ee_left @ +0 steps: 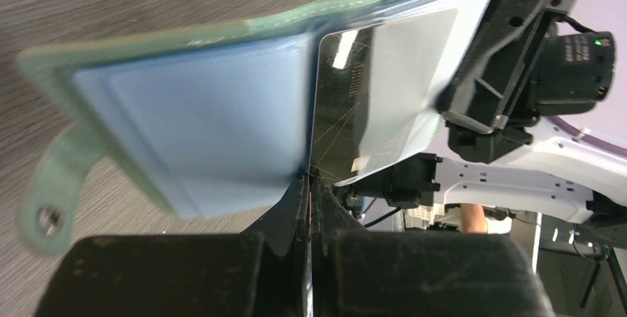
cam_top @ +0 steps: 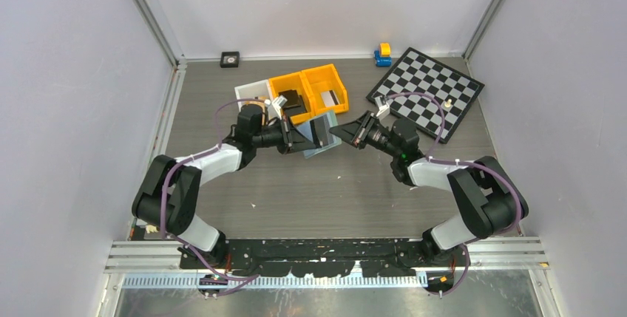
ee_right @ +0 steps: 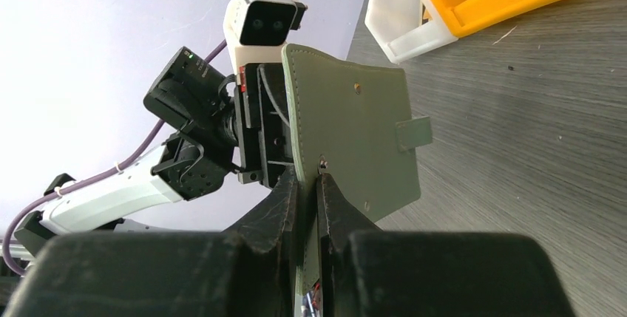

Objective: Take the credit cards out of the card holder
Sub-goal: Remove the credit card from the card holder.

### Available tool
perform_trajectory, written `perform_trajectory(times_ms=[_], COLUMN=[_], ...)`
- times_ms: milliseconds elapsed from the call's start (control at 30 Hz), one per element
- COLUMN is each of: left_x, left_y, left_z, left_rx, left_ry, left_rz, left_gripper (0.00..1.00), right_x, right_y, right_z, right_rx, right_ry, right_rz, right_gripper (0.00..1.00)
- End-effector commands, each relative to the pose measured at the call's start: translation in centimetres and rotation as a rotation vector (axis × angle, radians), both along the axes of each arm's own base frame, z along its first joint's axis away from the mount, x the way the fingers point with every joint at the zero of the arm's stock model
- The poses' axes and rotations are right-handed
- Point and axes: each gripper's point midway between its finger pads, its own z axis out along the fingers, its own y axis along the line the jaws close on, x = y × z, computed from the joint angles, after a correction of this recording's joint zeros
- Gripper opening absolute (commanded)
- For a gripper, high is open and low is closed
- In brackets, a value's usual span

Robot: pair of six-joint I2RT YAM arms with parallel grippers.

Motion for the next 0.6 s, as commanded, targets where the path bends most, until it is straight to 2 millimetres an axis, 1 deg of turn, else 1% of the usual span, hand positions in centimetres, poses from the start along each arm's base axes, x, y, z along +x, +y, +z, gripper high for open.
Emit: perform_trajectory(times_ms=[0,133,200,267,433,567], left_x=[1.1,0.8,0.7,0.5,0.3,0.5], left_y=[1.4,1.1,0.6,0.4,0.2,0.5], left_z=[-1.4,-0.3,1.2,2.1,3.1,3.5], left_rx=[0.110,0.055,-0.022,-0.069,-0.122,-0.158], left_ry=[-0.002,-0.032,-0.073,-0.100,-0.120,-0.125], left_rz=[0.077,0.070,0.057,0.045,0.036,0.046], left_gripper=[0.00,0.00,0.00,0.02,0.23,0.29], right_x=[-1.2,-1.0,-1.1,-1.0,-1.1,-1.2], right_y=[-0.1,-0.2,-0.2,-0.1,0.1,0.1], right_z=[5.1,4.9,4.9,4.9,5.1,5.3], right_rx=[0.061,0.048,0.052,0.059,0.090,0.102], right_ry=[-0.165,-0.161,-0.159,-0.156,-0.152,-0.155], right_rz=[0.021,0.007,0.011,0.013,0.033,0.038], right_gripper=[0.00,0.00,0.01,0.00,0.00,0.00])
